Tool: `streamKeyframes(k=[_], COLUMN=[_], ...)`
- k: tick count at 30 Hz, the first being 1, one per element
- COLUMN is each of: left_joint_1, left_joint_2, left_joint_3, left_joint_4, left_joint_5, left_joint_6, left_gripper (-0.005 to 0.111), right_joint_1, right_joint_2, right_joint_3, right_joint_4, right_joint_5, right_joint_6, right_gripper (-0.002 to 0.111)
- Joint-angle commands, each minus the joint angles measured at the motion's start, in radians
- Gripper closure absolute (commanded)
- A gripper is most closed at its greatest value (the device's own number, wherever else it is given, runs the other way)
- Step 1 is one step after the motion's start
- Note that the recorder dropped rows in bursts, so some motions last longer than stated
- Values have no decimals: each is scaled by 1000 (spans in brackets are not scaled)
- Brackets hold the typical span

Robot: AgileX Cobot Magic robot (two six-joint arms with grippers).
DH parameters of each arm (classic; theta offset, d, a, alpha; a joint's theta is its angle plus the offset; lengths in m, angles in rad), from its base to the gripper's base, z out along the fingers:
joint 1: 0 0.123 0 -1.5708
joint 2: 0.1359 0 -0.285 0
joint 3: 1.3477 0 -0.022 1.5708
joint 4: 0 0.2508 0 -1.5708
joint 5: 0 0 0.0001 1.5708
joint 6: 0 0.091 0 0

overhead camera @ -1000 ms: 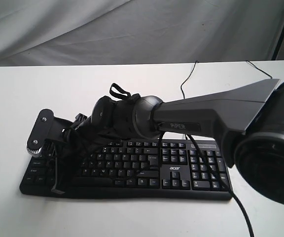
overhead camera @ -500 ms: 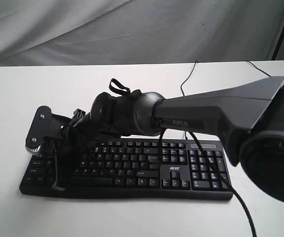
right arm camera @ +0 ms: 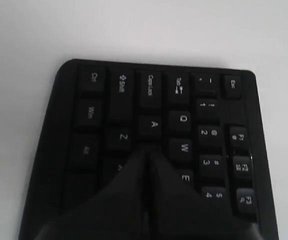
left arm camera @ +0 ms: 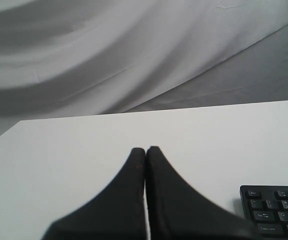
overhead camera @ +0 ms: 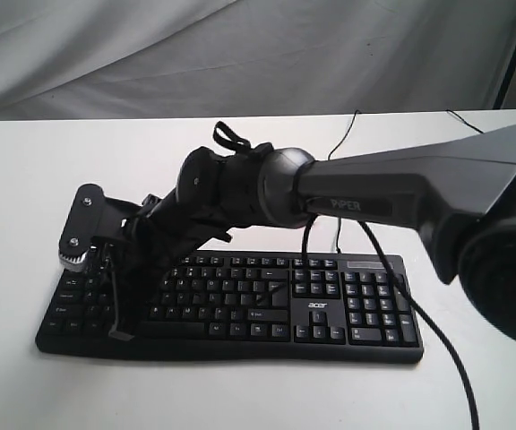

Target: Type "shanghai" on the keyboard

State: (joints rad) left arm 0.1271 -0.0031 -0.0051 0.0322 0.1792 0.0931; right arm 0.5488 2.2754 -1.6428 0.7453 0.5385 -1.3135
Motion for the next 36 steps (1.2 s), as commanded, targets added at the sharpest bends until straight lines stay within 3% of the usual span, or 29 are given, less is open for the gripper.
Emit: streamKeyframes(k=[1, 13, 36], left_joint_1=[-4, -4, -4], left_joint_2=[3, 3, 3], left_joint_3=[5, 5, 5], left_joint_4=[-1, -1, -1], left_joint_5=[-5, -5, -5], left_joint_6=[-3, -3, -3], left_gripper=[106, 106, 106], right_joint_1=[-28, -63, -63], right_joint_2=[-57, -162, -139], right_joint_3=[23, 264, 274], right_joint_4=[-6, -7, 112], right_joint_5=[53, -105, -132], right_joint_6=[16, -44, -144], right_gripper=[108, 108, 108])
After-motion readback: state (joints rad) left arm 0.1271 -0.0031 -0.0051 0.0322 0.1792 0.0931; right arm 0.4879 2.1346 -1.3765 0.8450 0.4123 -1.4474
